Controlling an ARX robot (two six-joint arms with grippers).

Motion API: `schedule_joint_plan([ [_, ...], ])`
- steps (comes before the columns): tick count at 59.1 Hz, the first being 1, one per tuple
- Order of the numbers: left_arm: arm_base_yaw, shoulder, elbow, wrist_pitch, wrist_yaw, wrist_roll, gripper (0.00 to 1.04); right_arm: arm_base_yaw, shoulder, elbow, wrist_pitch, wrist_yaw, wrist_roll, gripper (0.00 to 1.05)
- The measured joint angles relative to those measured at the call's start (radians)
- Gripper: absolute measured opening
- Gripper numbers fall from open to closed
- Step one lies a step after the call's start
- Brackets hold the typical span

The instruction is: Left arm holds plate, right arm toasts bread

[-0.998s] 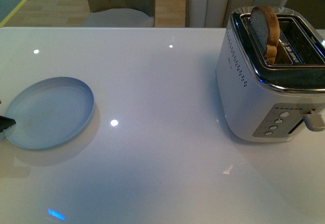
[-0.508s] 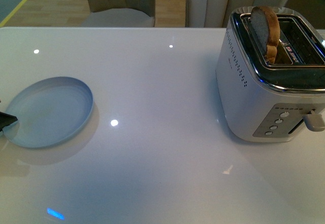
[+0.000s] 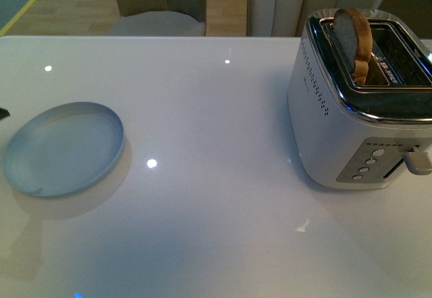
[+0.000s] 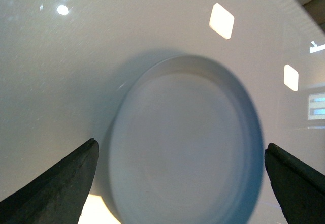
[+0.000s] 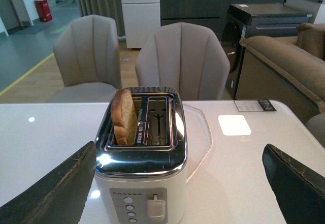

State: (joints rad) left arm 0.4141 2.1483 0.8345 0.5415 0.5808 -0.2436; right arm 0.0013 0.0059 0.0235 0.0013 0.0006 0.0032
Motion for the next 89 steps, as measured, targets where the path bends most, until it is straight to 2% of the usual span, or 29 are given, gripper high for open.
schedule_joint_plan([
  [18, -0.039, -0.481, -0.257, 0.023, 0.069, -0.101, 0.98, 0.0, 0.0, 0.0, 0.0, 0.0, 0.0, 0.96],
  [31, -0.043, -0.809, -0.404, -0.088, 0.101, -0.123, 0.98, 0.0, 0.0, 0.0, 0.0, 0.0, 0.0, 0.96],
  [45, -0.048, -0.878, -0.422, -0.098, 0.103, -0.127, 0.98, 0.0, 0.0, 0.0, 0.0, 0.0, 0.0, 0.96],
  [47, -0.062, -0.859, -0.442, -0.031, 0.044, -0.102, 0.95, 0.0, 0.0, 0.0, 0.0, 0.0, 0.0, 0.96],
  [49, -0.087, -0.826, -0.497, 0.16, -0.088, -0.027, 0.87, 0.0, 0.0, 0.0, 0.0, 0.0, 0.0, 0.96],
  [53, -0.124, -0.806, -0.608, 0.42, -0.261, 0.083, 0.75, 0.0, -0.002, 0.0, 0.0, 0.0, 0.0, 0.96],
  [58, -0.164, -0.858, -0.665, 0.538, -0.333, 0.161, 0.61, 0.0, 0.0, 0.0, 0.0, 0.0, 0.0, 0.96],
  [64, -0.202, -0.956, -0.703, 0.515, -0.377, 0.203, 0.43, 0.0, -0.001, 0.0, 0.0, 0.0, 0.0, 0.96],
  [67, -0.23, -1.02, -0.732, 0.47, -0.403, 0.218, 0.28, 0.0, -0.001, 0.0, 0.0, 0.0, 0.0, 0.96],
  [75, -0.272, -1.149, -0.773, 0.378, -0.447, 0.224, 0.02, 0.0, -0.001, 0.0, 0.0, 0.0, 0.0, 0.96],
  [86, -0.317, -1.328, -0.805, 0.237, -0.485, 0.23, 0.03, 0.0, -0.001, 0.0, 0.0, 0.0, 0.0, 0.96],
  [89, -0.371, -1.386, -0.813, 0.185, -0.56, 0.23, 0.03, 0.0, -0.001, 0.0, 0.0, 0.0, 0.0, 0.96],
])
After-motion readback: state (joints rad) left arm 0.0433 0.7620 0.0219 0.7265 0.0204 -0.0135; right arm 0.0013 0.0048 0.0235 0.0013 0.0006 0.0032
